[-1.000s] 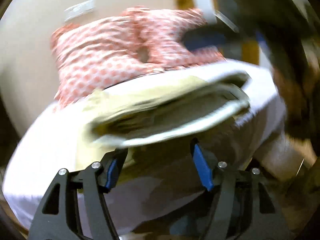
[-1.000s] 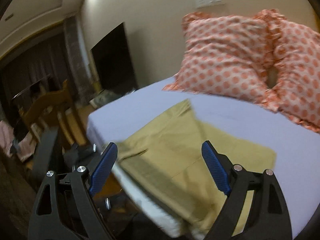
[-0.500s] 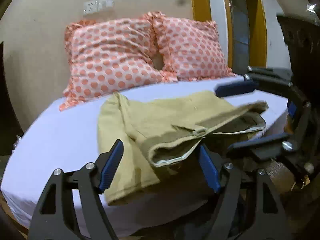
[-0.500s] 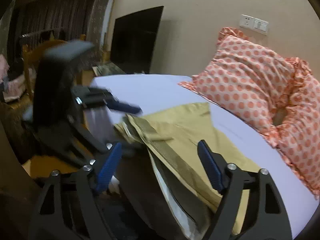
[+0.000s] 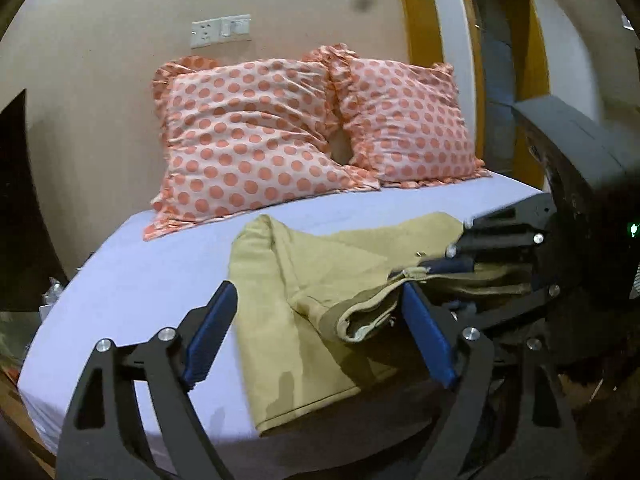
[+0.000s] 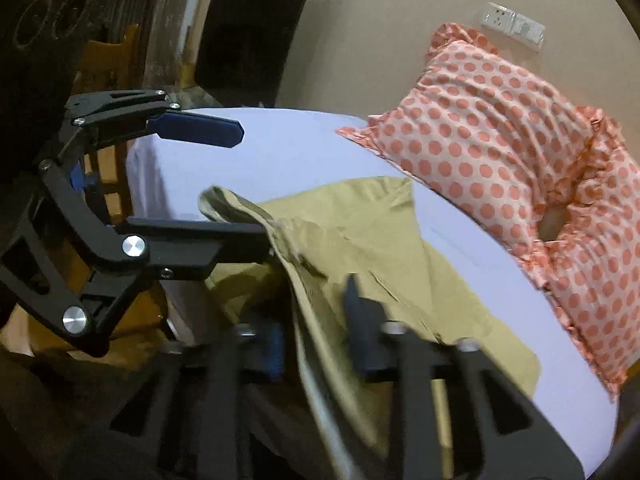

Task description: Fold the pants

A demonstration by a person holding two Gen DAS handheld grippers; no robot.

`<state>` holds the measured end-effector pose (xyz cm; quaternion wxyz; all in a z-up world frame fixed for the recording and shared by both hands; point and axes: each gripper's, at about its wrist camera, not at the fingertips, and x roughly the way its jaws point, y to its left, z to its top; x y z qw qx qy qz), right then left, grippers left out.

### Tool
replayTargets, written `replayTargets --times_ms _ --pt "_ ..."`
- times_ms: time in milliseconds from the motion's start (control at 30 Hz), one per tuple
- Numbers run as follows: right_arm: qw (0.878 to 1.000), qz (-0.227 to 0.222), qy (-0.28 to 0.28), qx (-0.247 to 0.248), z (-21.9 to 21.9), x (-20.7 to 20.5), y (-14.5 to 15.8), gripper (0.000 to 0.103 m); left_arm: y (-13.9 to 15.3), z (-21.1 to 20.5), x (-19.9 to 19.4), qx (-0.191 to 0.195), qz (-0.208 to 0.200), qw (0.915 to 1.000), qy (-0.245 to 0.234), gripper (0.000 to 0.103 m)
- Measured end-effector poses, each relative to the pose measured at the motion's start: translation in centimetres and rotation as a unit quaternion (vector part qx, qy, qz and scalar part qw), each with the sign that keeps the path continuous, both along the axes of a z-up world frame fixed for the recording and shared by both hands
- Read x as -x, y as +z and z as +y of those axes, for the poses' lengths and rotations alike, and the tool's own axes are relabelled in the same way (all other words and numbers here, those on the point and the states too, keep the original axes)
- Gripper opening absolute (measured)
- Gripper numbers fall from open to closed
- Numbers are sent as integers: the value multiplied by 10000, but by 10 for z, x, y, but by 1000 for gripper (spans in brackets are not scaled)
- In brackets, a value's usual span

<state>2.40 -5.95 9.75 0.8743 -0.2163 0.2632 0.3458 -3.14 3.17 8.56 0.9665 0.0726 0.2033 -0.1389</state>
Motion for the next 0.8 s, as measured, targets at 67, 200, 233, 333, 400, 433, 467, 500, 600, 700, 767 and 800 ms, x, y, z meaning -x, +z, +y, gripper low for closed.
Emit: replayTargets --times_ms 67,200,233,333,400,433,467,500,600,700,767,800 --pt "9985 89 -360 -409 -12 -12 12 9 2 4 1 -3 -29 10000 75 84" --pt "9544 831 -1738 -2283 -97 -62 39 9 1 14 -6 28 66 9995 305 85" --pt "9325 1087 -2107 -2725 -124 -74 37 9 -1 17 -9 73 142 9993 327 85" --pt "8814 1765 -3148 -3047 -188 -101 13 46 -6 25 -25 220 417 9984 297 86" --pt "8428 2251 -3532 -3381 -227 -105 -5 97 -9 32 -42 228 654 9973 230 89" --pt "8327 2259 -3574 -3576 -239 -103 -10 97 -10 35 -50 242 775 9965 181 90" --pt "8264 2262 -3594 -3698 -252 -100 -15 97 -12 38 -60 275 896 9955 140 91" --pt "8244 2309 -3638 -3670 -258 -101 -19 92 -14 42 -72 333 1097 9934 73 92" --pt "8199 2672 -3611 -3549 -267 -108 -39 78 -24 55 -107 684 1691 9832 -27 92" --pt "8154 3113 -3433 -3469 -262 -118 -61 66 -38 64 -137 1141 2312 9661 -125 89" --pt "8146 3193 -3273 -3569 -257 -124 -69 61 -44 63 -149 1257 2562 9583 -171 85" --pt "8129 3264 -3167 -3639 -256 -125 -71 54 -46 61 -155 1312 2686 9539 -258 83"
